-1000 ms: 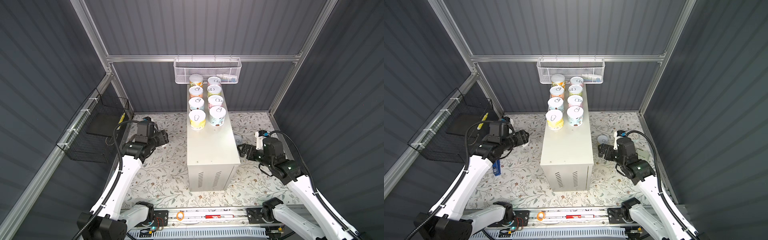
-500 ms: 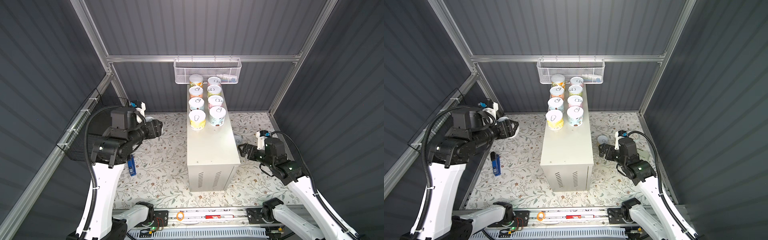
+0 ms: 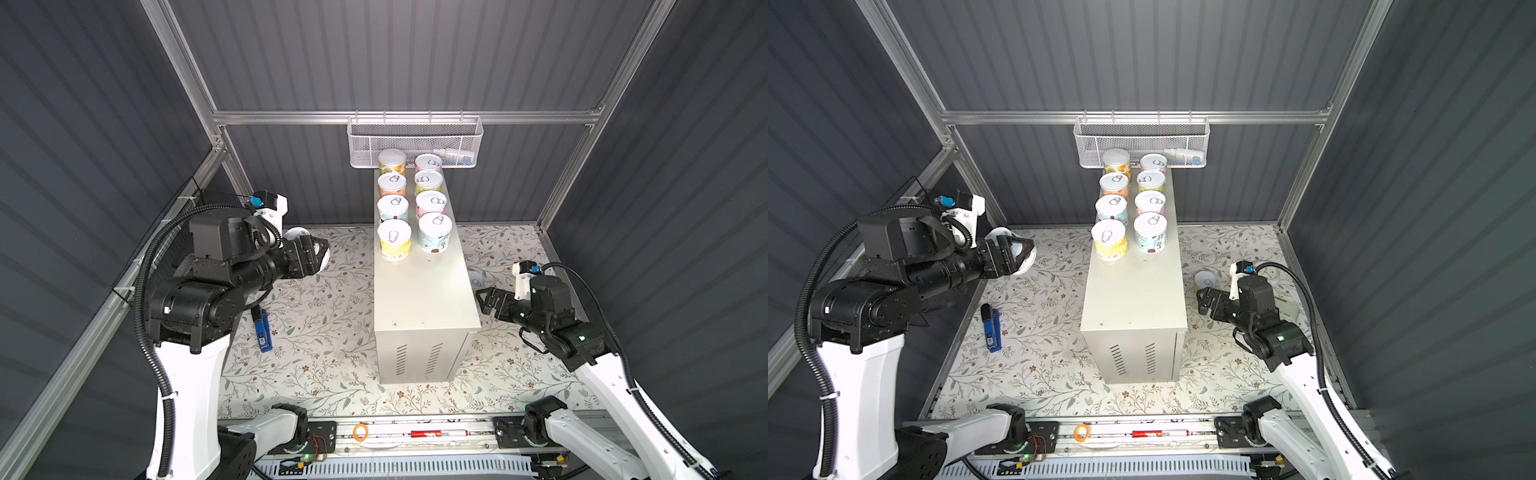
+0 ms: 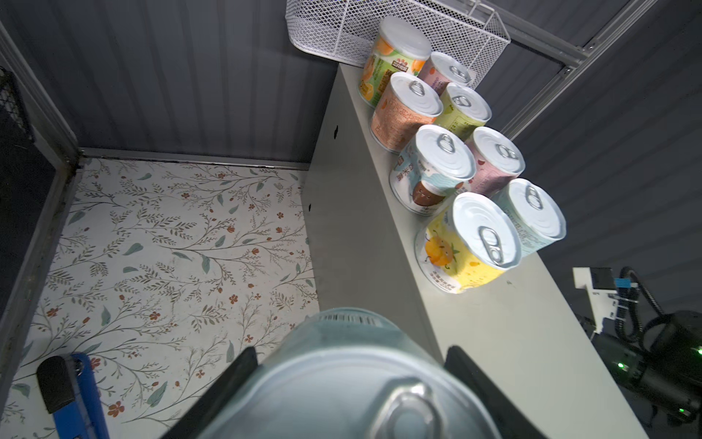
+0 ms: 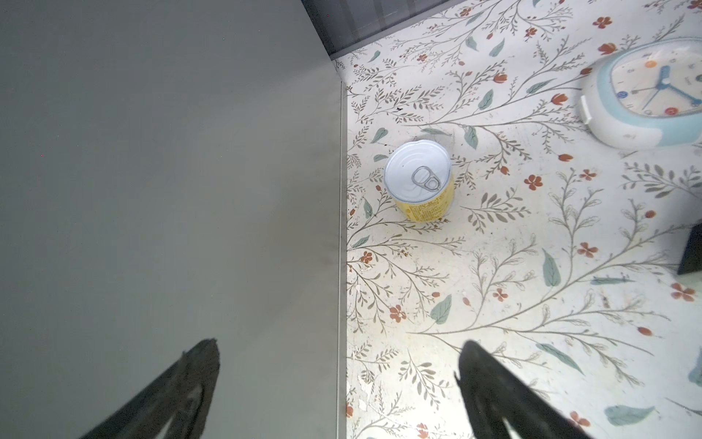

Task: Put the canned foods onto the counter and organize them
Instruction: 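Lift the pale blue can up onto the cabinet top with the left gripper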

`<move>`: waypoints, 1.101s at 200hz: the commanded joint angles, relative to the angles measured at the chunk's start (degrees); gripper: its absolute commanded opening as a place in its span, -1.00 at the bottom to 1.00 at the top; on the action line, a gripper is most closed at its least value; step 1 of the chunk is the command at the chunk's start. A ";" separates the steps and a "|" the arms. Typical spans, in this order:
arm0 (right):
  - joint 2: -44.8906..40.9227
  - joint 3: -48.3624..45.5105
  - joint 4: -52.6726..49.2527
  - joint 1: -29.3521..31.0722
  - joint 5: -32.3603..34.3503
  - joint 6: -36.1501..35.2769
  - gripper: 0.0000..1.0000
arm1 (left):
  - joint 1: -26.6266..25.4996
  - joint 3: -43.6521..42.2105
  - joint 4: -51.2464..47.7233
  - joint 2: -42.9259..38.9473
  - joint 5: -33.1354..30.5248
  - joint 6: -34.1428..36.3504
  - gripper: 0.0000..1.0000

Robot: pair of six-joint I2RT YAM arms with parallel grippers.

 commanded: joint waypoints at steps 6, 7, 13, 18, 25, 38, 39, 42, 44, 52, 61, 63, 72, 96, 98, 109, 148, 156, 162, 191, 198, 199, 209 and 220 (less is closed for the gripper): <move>-0.22 -0.37 1.02 -0.35 -0.89 0.49 0.98 | -0.25 0.37 5.60 -1.30 5.40 -1.88 -1.00; -0.26 -0.37 1.02 -0.35 -0.89 0.52 0.98 | -0.24 0.30 5.67 -1.29 5.47 -1.91 -1.00; -0.36 -0.45 1.04 -0.36 -0.89 0.55 0.98 | -0.24 0.01 6.17 -1.13 6.05 -2.07 -1.00; -0.48 -0.45 1.03 -0.37 -0.89 0.60 0.98 | -0.24 -0.36 6.69 -0.98 6.74 -2.30 -1.00; -0.57 -0.54 1.03 -0.36 -0.89 0.65 0.98 | -0.24 -0.79 7.29 -0.67 7.12 -2.42 -1.00; -0.66 -0.54 1.03 -0.36 -0.76 0.71 0.98 | -0.28 -2.00 8.53 -0.39 9.55 -2.73 -1.00; -0.66 -0.50 1.02 -0.36 -0.74 0.68 0.98 | -0.30 -2.11 8.63 -0.39 9.65 -2.77 -1.00; -0.66 -0.54 1.04 -0.38 -0.73 0.69 0.98 | -0.32 -2.44 8.92 -0.40 9.82 -2.81 -1.00; -0.66 -0.55 1.09 -0.36 -0.72 0.66 0.98 | -0.33 -2.65 9.17 -0.40 9.97 -2.90 -1.00; -0.70 -0.50 1.08 -0.37 -0.85 0.81 0.98 | -0.41 -3.62 9.45 -0.49 10.32 -3.00 -1.00; -0.57 -0.62 1.19 -0.40 -0.96 0.84 0.98 | -0.71 -4.38 11.46 -0.50 10.22 -2.93 -1.00; -0.57 -0.63 1.26 -0.37 -0.97 0.89 0.98 | -0.80 -4.43 11.52 -0.49 10.14 -2.91 -1.00; -0.35 -0.61 1.36 -0.36 -1.05 0.99 0.98 | -1.21 -4.75 11.82 -0.24 9.65 -2.82 -1.00; 0.21 -0.46 1.55 -0.36 -1.21 0.99 0.98 | -5.26 -5.21 12.52 0.26 5.52 -2.54 -1.00; 0.28 -0.53 1.61 -0.36 -1.23 0.95 0.98 | -5.84 -5.21 12.55 0.29 4.83 -2.44 -1.00; 0.44 -0.65 1.87 -0.36 -1.23 1.05 0.98 | -9.89 -5.46 12.58 0.93 0.80 -1.90 -1.00; 0.93 -1.25 2.61 -0.36 -1.51 1.40 0.98 | -21.26 -5.25 12.57 4.41 -9.17 -1.00 -1.00; 0.84 -1.32 2.63 -0.36 -1.36 1.32 0.98 | -22.79 -4.75 12.10 4.73 -11.07 -0.63 -1.00; 0.75 -1.33 2.64 -0.40 -1.26 1.31 0.98 | -23.53 -4.52 11.80 4.86 -11.92 -0.62 -1.00; 0.83 -1.38 2.86 -0.44 -0.96 1.02 0.98 | -27.45 -5.39 11.43 5.69 -14.93 -0.73 -1.00; 0.97 -1.34 2.87 -0.44 -1.04 1.00 0.98 | -29.08 -5.39 11.13 6.16 -16.58 -0.64 -1.00; 0.99 -1.34 2.91 -0.49 -1.05 1.00 0.98 | -29.29 -5.39 11.07 6.22 -16.81 -0.63 -1.00; 1.16 -1.42 3.00 -0.53 -1.13 1.06 0.98 | -31.98 -5.09 10.26 6.96 -19.47 -0.32 -1.00; 1.27 -1.49 3.07 -0.54 -1.24 1.08 0.98 | -34.27 -4.65 10.13 7.67 -21.85 -0.23 -1.00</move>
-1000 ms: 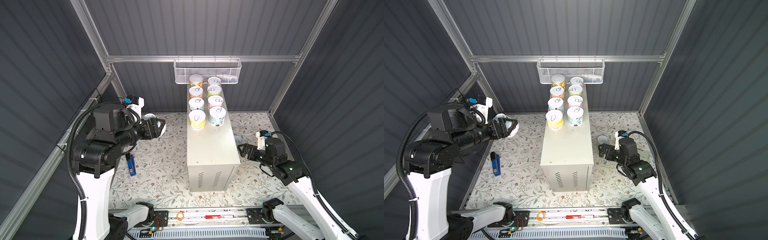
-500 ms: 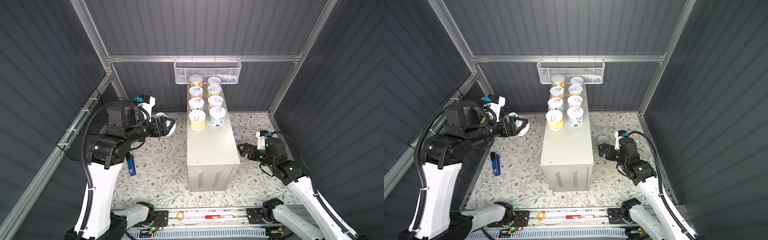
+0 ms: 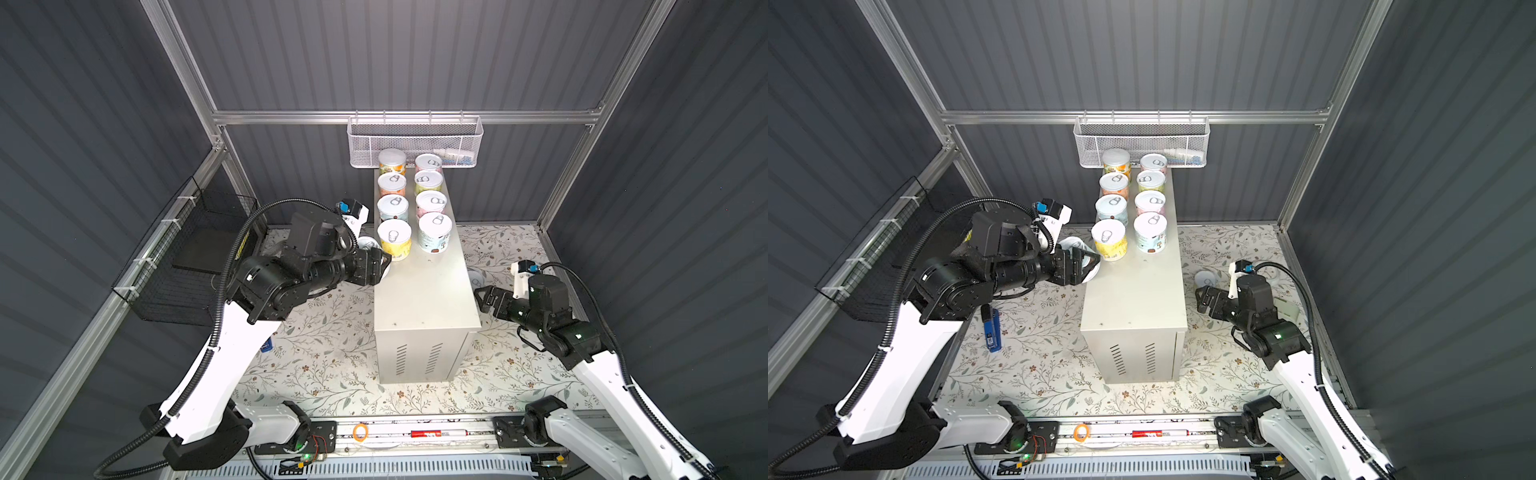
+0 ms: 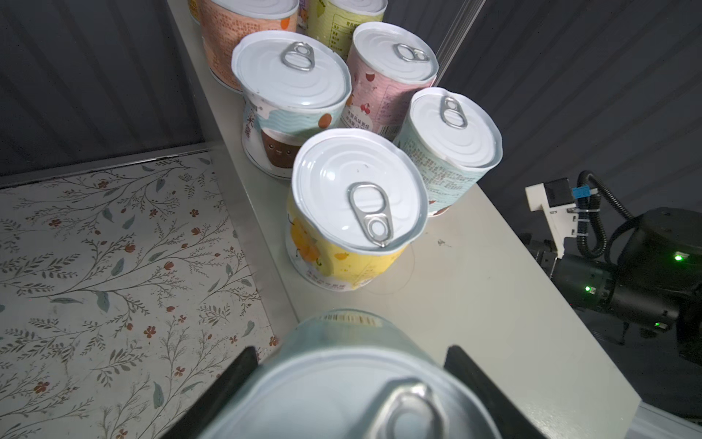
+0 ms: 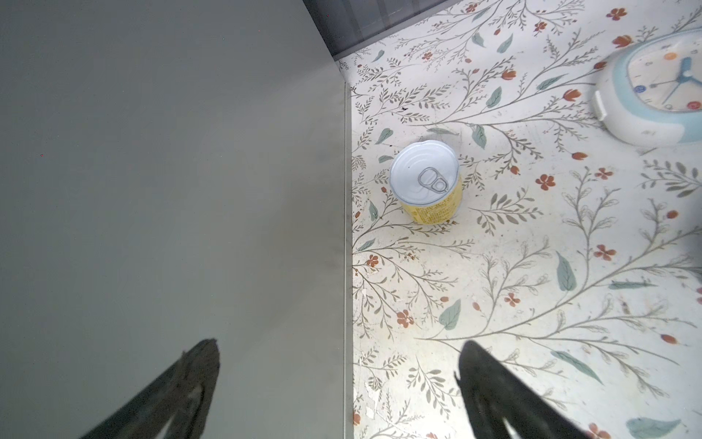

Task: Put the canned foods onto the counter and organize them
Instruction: 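Lift the pale blue can up onto the cabinet top with the left gripper, then set the pale blue can in front of the yellow-labelled can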

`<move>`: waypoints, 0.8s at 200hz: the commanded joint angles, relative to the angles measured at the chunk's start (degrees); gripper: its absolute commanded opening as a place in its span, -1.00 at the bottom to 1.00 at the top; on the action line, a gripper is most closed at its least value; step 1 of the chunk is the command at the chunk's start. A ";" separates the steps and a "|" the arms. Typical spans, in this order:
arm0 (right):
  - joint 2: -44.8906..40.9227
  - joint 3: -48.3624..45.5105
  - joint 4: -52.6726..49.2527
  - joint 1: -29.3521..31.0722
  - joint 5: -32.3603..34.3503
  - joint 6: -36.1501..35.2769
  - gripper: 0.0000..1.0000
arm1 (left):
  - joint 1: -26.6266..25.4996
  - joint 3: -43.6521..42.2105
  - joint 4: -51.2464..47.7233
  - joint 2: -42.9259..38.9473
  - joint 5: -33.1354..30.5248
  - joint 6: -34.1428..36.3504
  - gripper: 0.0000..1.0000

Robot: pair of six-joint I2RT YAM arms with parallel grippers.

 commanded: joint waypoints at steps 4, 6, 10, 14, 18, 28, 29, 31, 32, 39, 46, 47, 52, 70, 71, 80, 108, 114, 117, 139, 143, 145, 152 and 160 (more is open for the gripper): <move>0.42 -0.64 0.76 -0.27 -0.41 -0.05 0.98 | -5.07 1.61 1.41 1.05 -7.08 1.64 -1.00; 0.47 -0.60 0.81 -0.31 -0.45 -0.05 0.98 | -5.45 1.63 1.41 1.12 -7.37 1.66 -1.00; 0.42 -0.72 0.92 -0.35 -0.49 0.09 0.98 | -5.94 1.76 0.66 1.34 -7.83 1.69 -1.00; 0.42 -0.78 0.91 -0.36 -0.50 0.03 0.98 | -6.36 1.93 -0.27 1.51 -8.25 1.57 -1.00; 0.42 -0.81 0.90 -0.36 -0.44 0.02 0.98 | -6.72 2.05 -0.46 1.69 -8.59 1.54 -1.00; 0.42 -0.90 0.95 -0.44 -0.54 -0.03 0.98 | -7.34 2.46 -1.39 2.21 -9.17 1.55 -1.00; 0.42 -0.90 0.94 -0.44 -0.56 -0.04 0.98 | -7.44 2.53 -1.48 2.28 -9.26 1.54 -1.00; 0.42 -0.90 0.94 -0.44 -0.54 -0.05 0.98 | -7.47 2.63 -1.69 2.46 -9.37 1.48 -1.00; 0.42 -0.90 0.94 -0.44 -0.56 -0.09 0.98 | -7.55 2.75 -1.85 2.53 -9.45 1.50 -1.00; 0.40 -0.90 0.95 -0.46 -0.53 -0.11 0.98 | -7.91 2.90 -2.41 2.89 -9.65 1.48 -1.00; 0.34 -0.96 1.07 -0.53 -0.57 -0.12 0.98 | -8.17 2.95 -2.57 3.12 -9.81 1.37 -1.00; 0.34 -0.98 1.10 -0.53 -0.58 -0.13 0.98 | -8.25 2.95 -2.60 3.17 -9.85 1.31 -1.00; 0.34 -0.99 1.17 -0.54 -0.59 -0.10 0.98 | -8.51 2.90 -2.73 3.29 -9.93 1.24 -1.00; 0.51 -1.16 1.54 -0.61 -0.89 -0.08 0.98 | -9.40 3.29 -3.05 4.12 -10.61 1.18 -1.00; 0.51 -1.17 1.55 -0.62 -0.96 -0.06 0.98 | -9.48 3.34 -3.06 4.20 -10.68 1.17 -1.00; 0.59 -1.17 1.69 -0.62 -1.09 -0.05 0.98 | -9.98 3.76 -3.18 4.73 -11.08 1.26 -1.00; 0.36 -1.47 1.84 -0.71 -1.29 0.12 0.98 | -11.23 5.44 -4.19 6.82 -11.48 1.48 -1.00; 0.25 -1.49 1.86 -0.75 -1.25 0.11 0.98 | -11.52 5.66 -4.23 7.04 -11.41 1.59 -1.00; 0.26 -1.59 1.85 -0.78 -1.35 0.12 0.98 | -11.58 5.80 -4.29 7.16 -11.43 1.55 -1.00; -0.01 -1.70 1.89 -0.80 -1.19 0.09 0.98 | -11.80 6.88 -5.48 8.30 -13.56 1.68 -1.00; -0.01 -1.70 1.86 -0.80 -1.23 0.12 0.98 | -11.84 7.26 -5.92 8.56 -13.99 1.64 -1.00; 0.01 -1.67 1.83 -0.80 -1.27 0.12 0.98 | -11.84 7.32 -6.11 8.75 -14.09 1.68 -1.00; -0.01 -1.72 1.86 -0.80 -1.28 0.09 0.98 | -11.81 7.67 -6.36 8.92 -14.21 1.67 -1.00; -0.02 -1.65 1.91 -0.89 -1.25 0.04 0.98 | -11.84 7.65 -6.28 8.99 -14.26 1.57 -0.91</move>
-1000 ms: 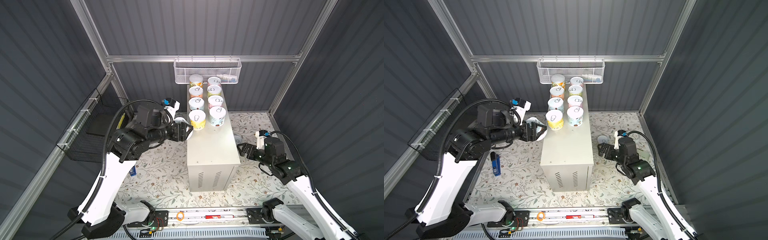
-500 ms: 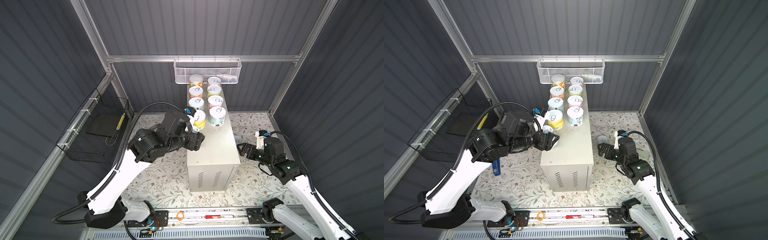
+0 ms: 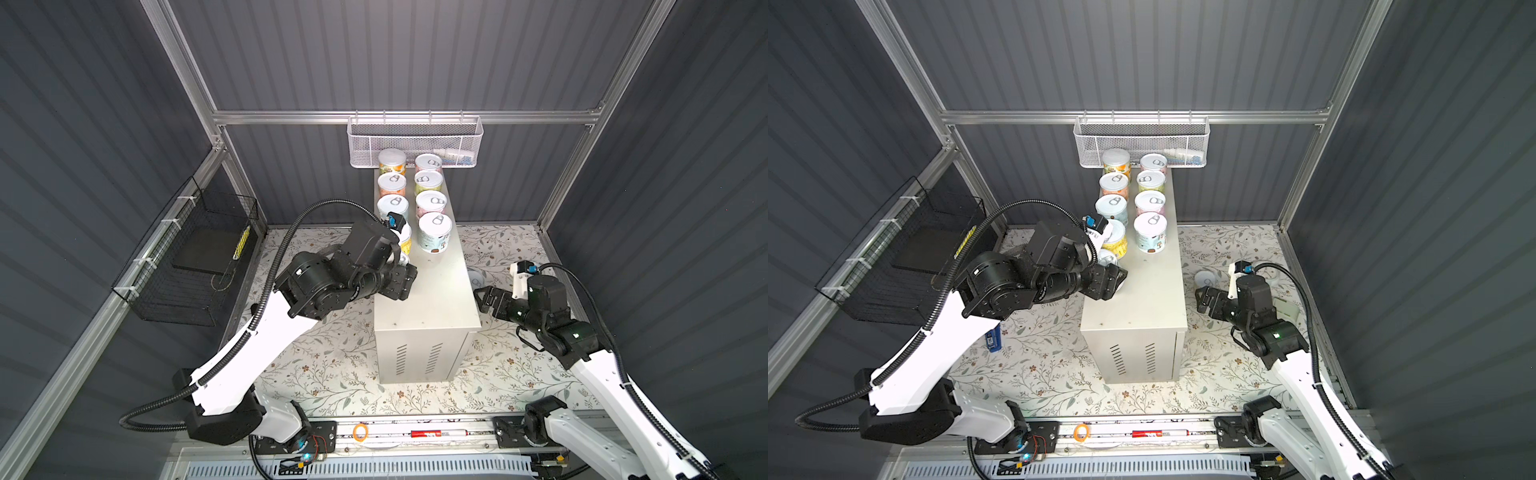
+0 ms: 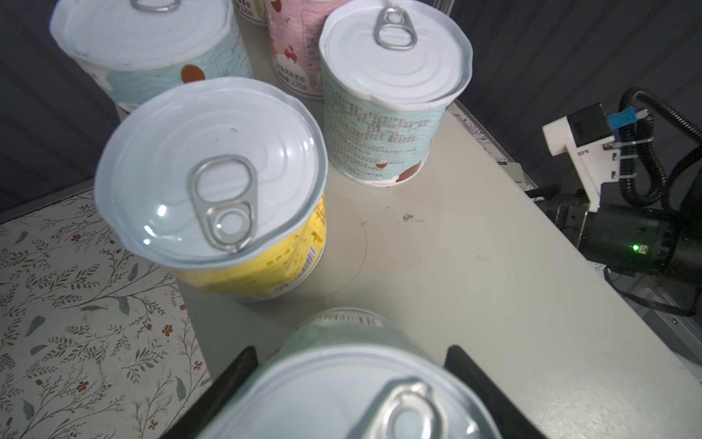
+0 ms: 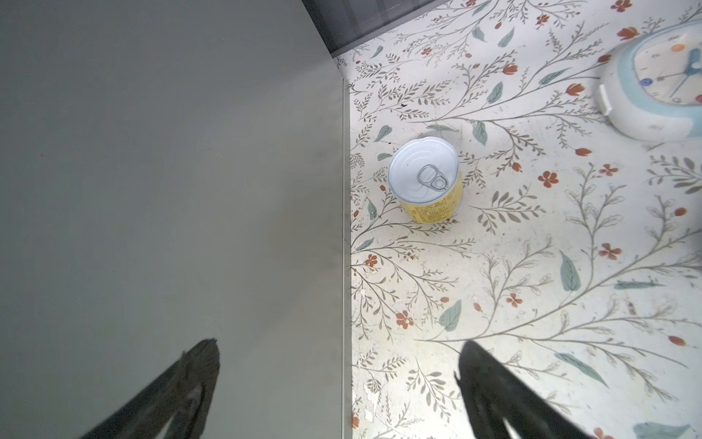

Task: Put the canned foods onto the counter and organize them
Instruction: 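Set the pale blue can in front of the yellow-labelled can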

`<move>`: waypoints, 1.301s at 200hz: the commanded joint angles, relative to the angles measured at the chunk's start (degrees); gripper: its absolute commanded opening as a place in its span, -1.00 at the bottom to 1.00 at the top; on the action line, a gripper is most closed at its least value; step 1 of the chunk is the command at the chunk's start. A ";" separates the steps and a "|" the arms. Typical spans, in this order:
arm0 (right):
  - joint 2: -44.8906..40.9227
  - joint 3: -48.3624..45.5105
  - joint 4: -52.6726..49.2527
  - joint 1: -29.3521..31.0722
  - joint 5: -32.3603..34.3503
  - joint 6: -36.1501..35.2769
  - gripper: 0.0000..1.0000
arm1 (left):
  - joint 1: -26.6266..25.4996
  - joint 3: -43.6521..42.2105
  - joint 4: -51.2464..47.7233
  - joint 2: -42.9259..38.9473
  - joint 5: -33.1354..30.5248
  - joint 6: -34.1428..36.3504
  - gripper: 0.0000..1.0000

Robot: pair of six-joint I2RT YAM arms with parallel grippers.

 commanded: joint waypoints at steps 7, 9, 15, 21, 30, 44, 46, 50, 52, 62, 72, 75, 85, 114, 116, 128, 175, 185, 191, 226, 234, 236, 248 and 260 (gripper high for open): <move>-0.39 -0.51 0.67 -0.32 -0.52 0.11 0.98 | -0.44 1.80 -0.88 0.13 -2.39 0.89 -0.55; -0.39 -0.51 0.65 -0.30 -0.57 0.06 0.98 | -0.39 1.65 -0.71 -0.03 -2.33 0.92 -0.49; -0.34 -0.51 0.72 -0.32 -0.61 0.15 0.98 | -0.43 1.19 -0.20 -0.34 -2.06 1.07 -0.34; -0.31 -0.47 0.74 -0.42 -0.58 0.21 0.98 | -0.44 0.97 -0.02 -0.55 -2.04 1.19 -0.14; -0.30 -0.50 0.76 -0.39 -0.78 0.22 0.98 | -0.44 0.96 0.11 -0.70 -2.05 1.28 0.21; -0.21 -0.60 0.84 -0.38 -0.93 0.25 0.98 | -0.48 0.71 0.68 -1.06 -1.21 1.79 0.52; -0.21 -0.60 0.82 -0.38 -0.94 0.24 0.98 | -0.45 0.66 0.87 -1.10 -1.03 1.87 0.57; -0.13 -0.60 0.97 -0.38 -0.90 0.24 0.98 | -0.48 0.47 1.32 -1.29 -0.62 2.09 0.69; -0.08 -0.60 0.96 -0.38 -0.98 0.28 0.98 | -0.45 0.33 1.60 -1.42 -0.40 2.25 0.71; -0.13 -0.60 1.03 -0.44 -0.94 0.27 0.98 | -0.44 -0.16 2.49 -1.66 0.16 2.66 0.75; 0.01 -0.68 1.10 -0.47 -1.00 0.29 0.98 | -0.48 -0.12 2.81 -1.67 0.39 3.08 0.90; 0.01 -0.69 1.13 -0.51 -1.02 0.30 0.98 | -0.51 -0.05 2.82 -1.56 0.52 3.19 0.94; 0.05 -0.70 1.34 -0.49 -1.12 0.46 0.98 | -0.51 0.12 3.16 -1.51 1.45 3.56 0.98; 0.05 -0.69 1.25 -0.47 -1.20 0.38 0.98 | -0.44 0.76 3.78 -1.39 3.02 4.25 0.98; 0.05 -0.69 1.25 -0.47 -1.20 0.36 0.98 | -0.46 0.84 3.80 -1.44 3.13 4.27 0.99; 0.05 -0.52 1.22 -0.51 -1.14 0.27 0.98 | -0.46 1.13 4.50 -1.80 4.08 4.77 0.98; 0.11 -0.39 1.03 -0.64 -1.12 0.47 0.98 | -0.44 4.39 3.36 -2.44 1.79 5.66 0.99; 0.05 -0.34 0.97 -0.65 -1.20 0.43 0.98 | -0.45 4.82 2.91 -2.64 0.76 5.76 0.99; 0.01 -0.34 0.84 -0.65 -1.15 0.56 0.98 | -0.45 4.73 2.95 -2.90 0.33 5.84 0.99; -0.17 0.08 0.64 -0.65 -1.21 0.56 0.98 | -0.44 3.87 2.87 -5.87 -2.49 5.85 0.99; -0.13 0.19 0.62 -0.65 -1.20 0.43 0.98 | -0.45 3.30 3.27 -6.97 -2.96 5.87 0.99; -0.13 0.19 0.64 -0.65 -1.16 0.42 0.98 | -0.44 3.15 3.36 -7.23 -3.24 5.93 0.99; 0.22 0.44 0.62 -0.65 -1.19 0.33 0.98 | -0.44 2.35 3.77 -8.64 -4.16 5.76 0.99; 0.53 0.67 0.64 -0.65 -1.36 0.43 0.98 | -0.45 1.70 3.74 -9.82 -5.69 5.43 0.99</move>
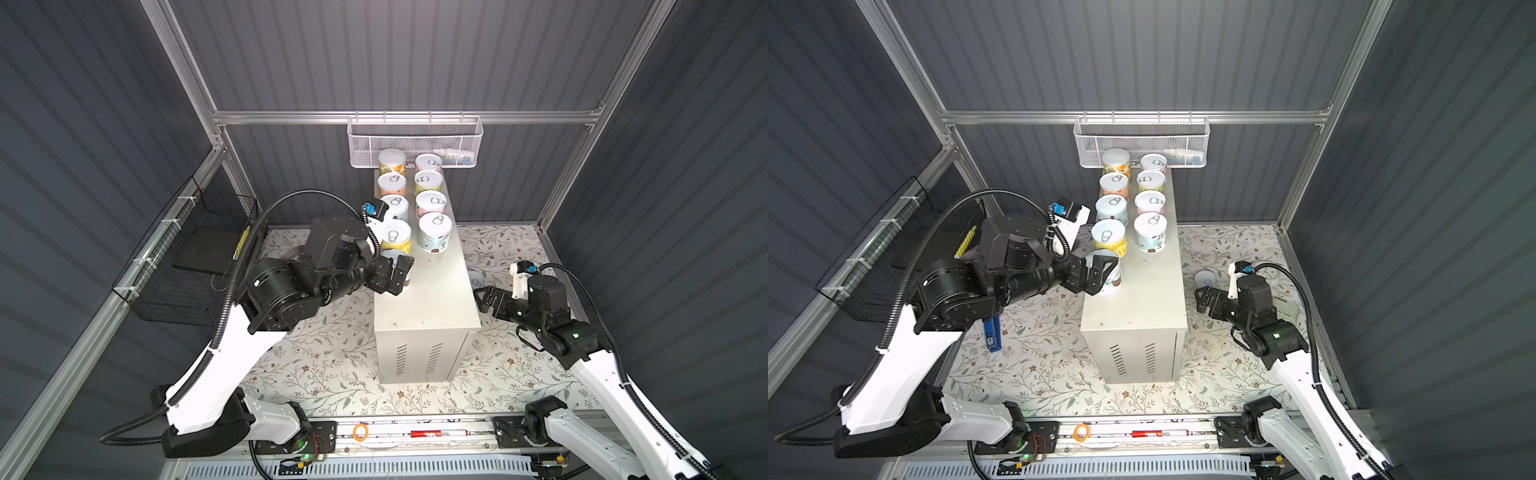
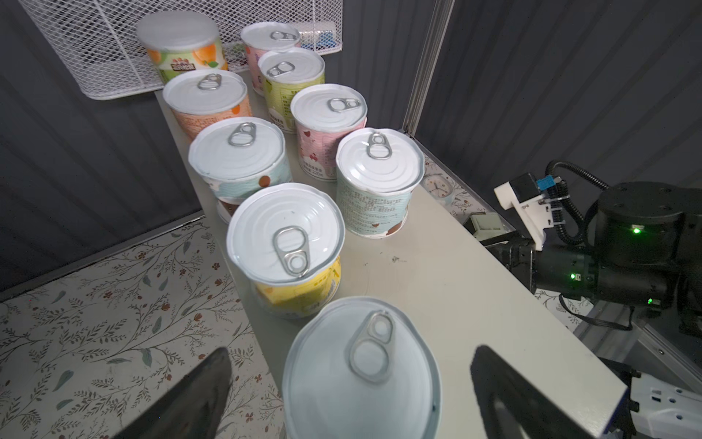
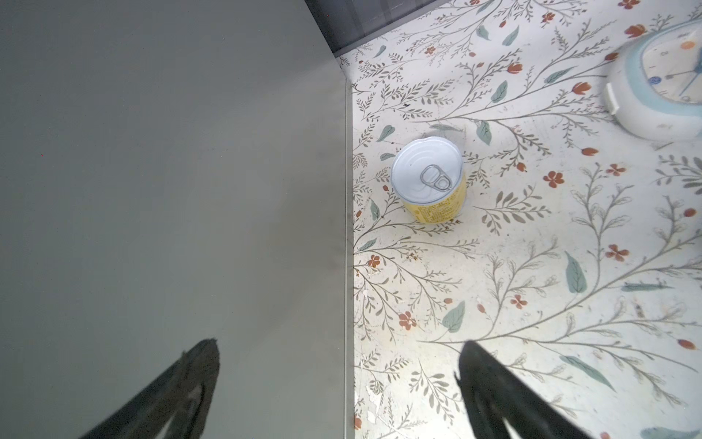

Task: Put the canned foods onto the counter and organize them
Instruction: 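Set the pale blue can in front of the yellow-labelled can, then open the left gripper and withdraw it while the right gripper grasps the yellow floor can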

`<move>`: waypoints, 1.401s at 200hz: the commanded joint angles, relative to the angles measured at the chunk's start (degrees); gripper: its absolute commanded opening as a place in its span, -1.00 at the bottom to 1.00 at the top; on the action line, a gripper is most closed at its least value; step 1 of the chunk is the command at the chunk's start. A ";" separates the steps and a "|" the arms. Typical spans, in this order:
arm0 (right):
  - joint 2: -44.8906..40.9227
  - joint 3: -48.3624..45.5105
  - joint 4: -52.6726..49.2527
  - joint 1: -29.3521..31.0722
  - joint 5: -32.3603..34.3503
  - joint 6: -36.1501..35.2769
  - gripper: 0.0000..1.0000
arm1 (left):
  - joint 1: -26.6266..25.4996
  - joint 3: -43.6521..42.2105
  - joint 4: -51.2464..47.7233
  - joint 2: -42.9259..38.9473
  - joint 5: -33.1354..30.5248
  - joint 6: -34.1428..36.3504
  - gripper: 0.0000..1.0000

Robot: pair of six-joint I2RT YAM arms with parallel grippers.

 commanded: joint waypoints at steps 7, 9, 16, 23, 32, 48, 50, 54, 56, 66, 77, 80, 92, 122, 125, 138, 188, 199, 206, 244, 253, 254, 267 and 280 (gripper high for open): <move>0.62 1.04 0.07 -0.32 -0.77 0.45 0.98 | -0.20 -1.37 -0.06 -3.92 -4.78 0.61 0.99; 0.62 1.11 0.07 -0.36 -0.78 0.48 0.98 | -0.21 -1.48 -0.11 -4.09 -5.09 0.53 0.99; 0.62 1.13 0.09 -0.32 -0.85 0.53 0.98 | -0.21 -2.05 -0.23 -4.83 -6.35 0.33 0.97; 0.62 1.13 0.12 -0.32 -0.82 0.60 0.98 | -0.22 -2.81 -0.26 -5.60 -7.49 0.01 0.95; 0.62 1.21 0.11 -0.32 -0.72 0.55 0.98 | -0.23 -4.02 -0.26 -6.59 -9.20 -0.54 0.92; 0.64 1.47 -0.24 -0.32 0.10 0.41 0.98 | -0.20 -6.86 0.17 -8.26 -11.47 -1.49 0.89; 0.63 1.48 -0.31 -0.32 0.23 0.34 0.98 | -0.28 -7.31 0.32 -8.41 -11.58 -1.60 0.89; 0.62 1.48 -0.39 -0.36 0.57 0.24 0.98 | -0.24 -8.06 0.49 -8.80 -11.99 -1.90 0.89; 0.62 1.55 -0.46 -0.33 0.83 0.23 0.98 | -0.22 -8.42 0.62 -9.03 -12.23 -2.03 0.89; 0.75 1.66 -0.65 -0.40 1.99 -0.16 0.98 | -0.18 -10.77 1.57 -10.05 -13.31 -2.64 0.89; 1.25 1.78 -0.43 -0.54 3.20 -0.79 0.98 | -0.19 -13.51 3.21 -11.59 -14.94 -3.23 0.91; 1.57 1.75 -0.25 -0.64 3.52 -0.98 0.98 | -0.22 -14.26 3.91 -11.85 -15.51 -3.35 0.92; 3.61 1.89 0.17 -1.22 4.63 -2.03 0.98 | -0.21 -17.18 5.29 -13.20 -18.71 -3.91 0.95; 12.37 2.00 3.14 -3.42 4.25 -3.78 0.98 | 0.13 -23.25 8.87 -14.87 -23.62 -4.76 0.99; 13.25 2.13 3.15 -3.52 4.18 -3.79 0.98 | 0.41 -23.47 8.92 -14.88 -23.82 -4.81 0.99; 17.58 2.74 5.78 -3.82 4.33 -3.87 0.98 | 2.00 -24.11 8.49 -14.59 -24.82 -5.75 0.99; 29.73 8.53 9.28 -3.93 6.63 -4.33 0.98 | 27.87 -33.10 14.11 -14.35 -2.20 -6.90 0.99; 32.17 10.34 9.26 -3.92 7.01 -4.49 0.98 | 33.47 -36.86 16.64 -13.18 4.96 -7.62 0.99; 33.31 11.40 9.17 -3.93 7.37 -4.49 0.98 | 36.14 -38.61 18.45 -12.60 7.94 -8.21 0.98; 38.56 15.92 8.11 -3.92 9.11 -5.33 0.98 | 45.06 -46.13 28.36 -9.95 17.68 -11.65 0.99; 39.64 16.52 8.04 -3.92 9.74 -5.58 0.98 | 47.55 -48.08 31.03 -9.05 20.96 -12.64 0.99; 39.77 16.56 8.01 -3.92 9.78 -5.61 0.98 | 47.79 -48.26 31.26 -8.98 21.27 -12.76 0.99; 41.45 17.65 7.47 -3.93 10.58 -6.00 0.98 | 50.05 -51.39 35.35 -8.20 24.85 -13.78 0.99; 43.05 18.72 6.89 -3.92 11.16 -6.17 0.98 | 50.32 -54.72 39.47 -8.64 26.19 -14.38 0.99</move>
